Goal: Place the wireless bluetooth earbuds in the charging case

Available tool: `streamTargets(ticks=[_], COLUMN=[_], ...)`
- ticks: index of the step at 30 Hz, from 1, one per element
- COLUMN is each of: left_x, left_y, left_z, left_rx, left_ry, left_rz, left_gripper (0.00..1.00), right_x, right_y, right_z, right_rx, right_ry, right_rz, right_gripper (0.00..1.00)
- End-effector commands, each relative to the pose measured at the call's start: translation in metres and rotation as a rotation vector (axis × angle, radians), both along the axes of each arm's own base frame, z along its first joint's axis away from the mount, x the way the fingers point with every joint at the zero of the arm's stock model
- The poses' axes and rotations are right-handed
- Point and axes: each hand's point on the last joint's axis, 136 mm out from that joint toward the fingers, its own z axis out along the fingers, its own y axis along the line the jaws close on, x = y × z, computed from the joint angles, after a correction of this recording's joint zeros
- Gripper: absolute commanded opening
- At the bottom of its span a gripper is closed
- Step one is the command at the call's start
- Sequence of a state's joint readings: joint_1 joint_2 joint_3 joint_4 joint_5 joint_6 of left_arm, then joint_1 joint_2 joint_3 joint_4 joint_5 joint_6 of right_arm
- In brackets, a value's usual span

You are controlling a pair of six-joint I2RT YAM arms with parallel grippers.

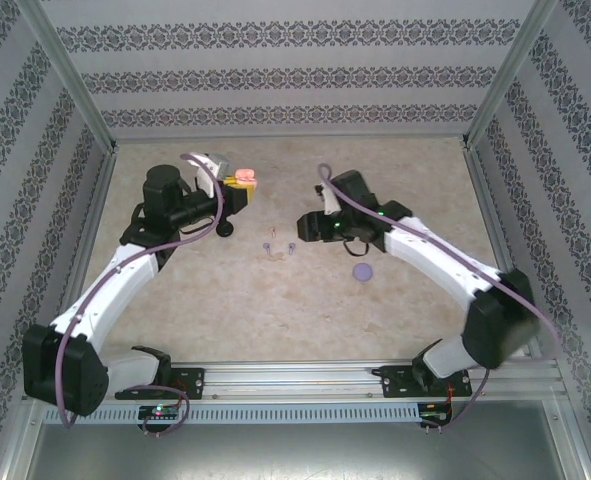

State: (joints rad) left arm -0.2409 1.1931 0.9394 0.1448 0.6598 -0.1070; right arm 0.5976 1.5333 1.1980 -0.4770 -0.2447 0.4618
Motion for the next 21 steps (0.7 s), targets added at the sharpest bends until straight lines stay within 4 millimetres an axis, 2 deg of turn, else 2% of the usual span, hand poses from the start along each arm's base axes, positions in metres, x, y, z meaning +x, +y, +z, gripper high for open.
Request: streamTargets(ticks=[1, 4, 8, 15, 21], left_x=[0.005, 0.001, -0.003, -0.004, -0.003], left_y=[0.018, 0.020, 0.023, 0.029, 0.035], left_z=[0.050, 0.057, 0.063, 0.063, 0.061], left_rx=[-0.094, -0.103, -0.114, -0.141, -0.162], left_ry=[-0.171, -0.186, -0.210, -0.221, -0.225], left_rz=[0.129, 0.138, 0.153, 0.185, 0.224], left_gripper=[0.00, 0.00, 0.00, 0.00, 0.00], right_x=[0.015, 0.021, 0.032, 0.061, 0.079], right_y=[0.017, 0.035, 0.051, 0.054, 0.056], right_z=[-0.012, -0.033, -0.046, -0.058, -0.077], right_rx=[-0.052, -0.086, -0.115, -0.211, -0.312], right_ry=[0.033, 0.080, 0.094, 0.090, 0.115], right_rz=[-0.076, -0.080, -0.100, -0.170, -0.197], right_gripper=[0.57, 0.55, 0.53, 0.52, 0.51])
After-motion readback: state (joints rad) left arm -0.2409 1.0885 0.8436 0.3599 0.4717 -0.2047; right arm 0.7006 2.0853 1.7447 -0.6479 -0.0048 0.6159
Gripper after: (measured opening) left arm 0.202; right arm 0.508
